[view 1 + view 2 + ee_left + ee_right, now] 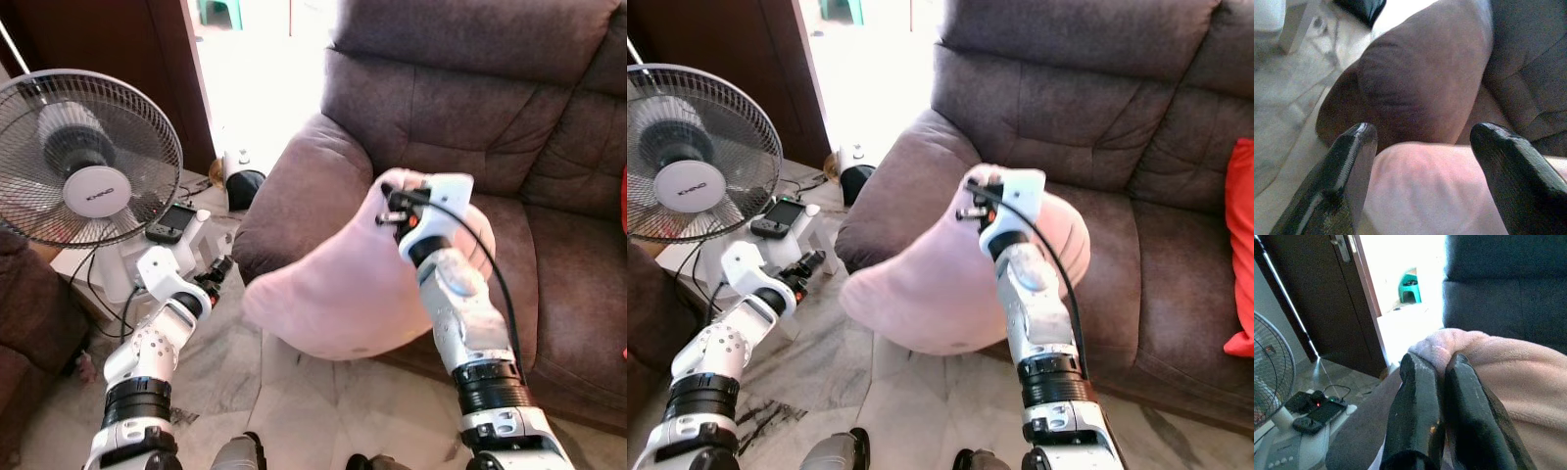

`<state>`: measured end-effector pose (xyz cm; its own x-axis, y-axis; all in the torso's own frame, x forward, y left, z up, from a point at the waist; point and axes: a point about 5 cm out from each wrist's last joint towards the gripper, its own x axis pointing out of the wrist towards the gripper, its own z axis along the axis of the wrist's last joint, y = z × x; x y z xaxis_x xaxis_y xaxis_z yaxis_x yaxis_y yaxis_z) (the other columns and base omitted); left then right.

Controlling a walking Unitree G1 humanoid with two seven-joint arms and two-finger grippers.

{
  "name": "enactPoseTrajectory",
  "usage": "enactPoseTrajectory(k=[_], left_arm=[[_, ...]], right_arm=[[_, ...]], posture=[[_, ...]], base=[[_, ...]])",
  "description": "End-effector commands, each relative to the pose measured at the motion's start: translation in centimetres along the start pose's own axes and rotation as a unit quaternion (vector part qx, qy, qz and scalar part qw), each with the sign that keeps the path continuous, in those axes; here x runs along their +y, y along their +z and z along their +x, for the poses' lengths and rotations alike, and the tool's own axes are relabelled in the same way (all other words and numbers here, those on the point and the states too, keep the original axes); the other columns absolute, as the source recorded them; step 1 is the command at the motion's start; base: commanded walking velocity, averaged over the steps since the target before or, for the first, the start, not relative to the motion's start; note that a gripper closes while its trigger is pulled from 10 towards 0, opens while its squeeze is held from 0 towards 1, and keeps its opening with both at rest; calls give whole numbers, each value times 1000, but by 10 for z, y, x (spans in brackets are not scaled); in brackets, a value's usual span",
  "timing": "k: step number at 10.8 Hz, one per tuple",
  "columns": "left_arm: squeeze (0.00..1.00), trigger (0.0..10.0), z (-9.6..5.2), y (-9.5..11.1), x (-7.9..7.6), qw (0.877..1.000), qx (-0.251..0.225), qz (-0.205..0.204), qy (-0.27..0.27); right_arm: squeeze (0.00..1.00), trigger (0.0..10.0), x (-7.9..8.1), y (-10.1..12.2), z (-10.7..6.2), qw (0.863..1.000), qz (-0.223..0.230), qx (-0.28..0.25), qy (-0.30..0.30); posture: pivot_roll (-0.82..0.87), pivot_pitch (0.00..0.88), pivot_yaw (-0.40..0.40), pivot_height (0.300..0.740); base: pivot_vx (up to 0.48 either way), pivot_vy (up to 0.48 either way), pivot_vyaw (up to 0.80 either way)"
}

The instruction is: Move the pillow to the sofa from floor

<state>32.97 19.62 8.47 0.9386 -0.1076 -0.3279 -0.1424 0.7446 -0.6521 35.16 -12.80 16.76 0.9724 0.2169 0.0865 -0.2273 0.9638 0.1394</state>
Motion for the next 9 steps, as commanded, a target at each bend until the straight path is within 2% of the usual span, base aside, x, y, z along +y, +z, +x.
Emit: enactPoseTrajectory(k=[1,3,4,6,9], left_arm=[[1000,10000,2,-5,4,1000,21,5,7],[1000,10000,6,-9,11,999,35,9,34],[0,10000,7,-8,8,999,30,5,22],[0,10000,9,-10,9,999,36,12,28],[0,10000,12,-18,6,998,60,0,10]], right_arm=[[0,10000,11,43,6,996,-3,-85,22],[0,10000,15,46,6,996,0,-87,30],[0,10000,19,52,5,995,2,-93,37],[0,10000,20,56,5,994,4,-97,43],[0,10000,24,70,4,992,13,-114,55]], posture=[[129,77,-19,740],[127,79,-22,740],[121,78,-24,740],[120,71,-26,740],[110,52,-25,740]], base=[[0,0,0],[0,0,0],[0,0,0],[0,0,0],[0,0,0]])
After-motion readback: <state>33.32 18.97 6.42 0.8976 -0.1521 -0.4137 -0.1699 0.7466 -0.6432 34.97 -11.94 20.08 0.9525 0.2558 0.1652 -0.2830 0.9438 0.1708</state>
